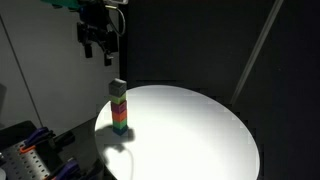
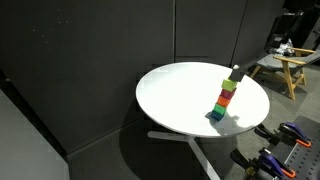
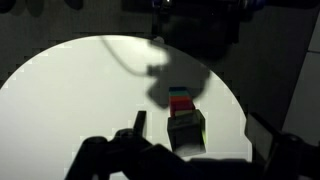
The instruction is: Put the grey block on top of the yellow block on the pile
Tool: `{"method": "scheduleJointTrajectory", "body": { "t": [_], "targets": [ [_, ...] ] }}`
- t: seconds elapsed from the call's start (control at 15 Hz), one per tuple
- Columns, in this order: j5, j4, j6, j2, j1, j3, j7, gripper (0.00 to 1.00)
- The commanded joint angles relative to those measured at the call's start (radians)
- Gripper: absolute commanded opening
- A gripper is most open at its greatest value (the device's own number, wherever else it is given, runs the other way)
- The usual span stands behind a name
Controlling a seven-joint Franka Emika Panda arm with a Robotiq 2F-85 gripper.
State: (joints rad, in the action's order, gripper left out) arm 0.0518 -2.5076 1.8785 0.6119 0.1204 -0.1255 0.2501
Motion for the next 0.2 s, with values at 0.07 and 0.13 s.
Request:
{"method": "scheduleJointTrajectory", "body": {
  "t": [0.07, 0.13],
  "targets": [
    [0.007, 0.001, -0.003, 0.001, -0.015, -0.012, -0.007, 1.00],
    [0.007, 0.001, -0.003, 0.001, -0.015, -0.013, -0.007, 1.00]
  ]
}}
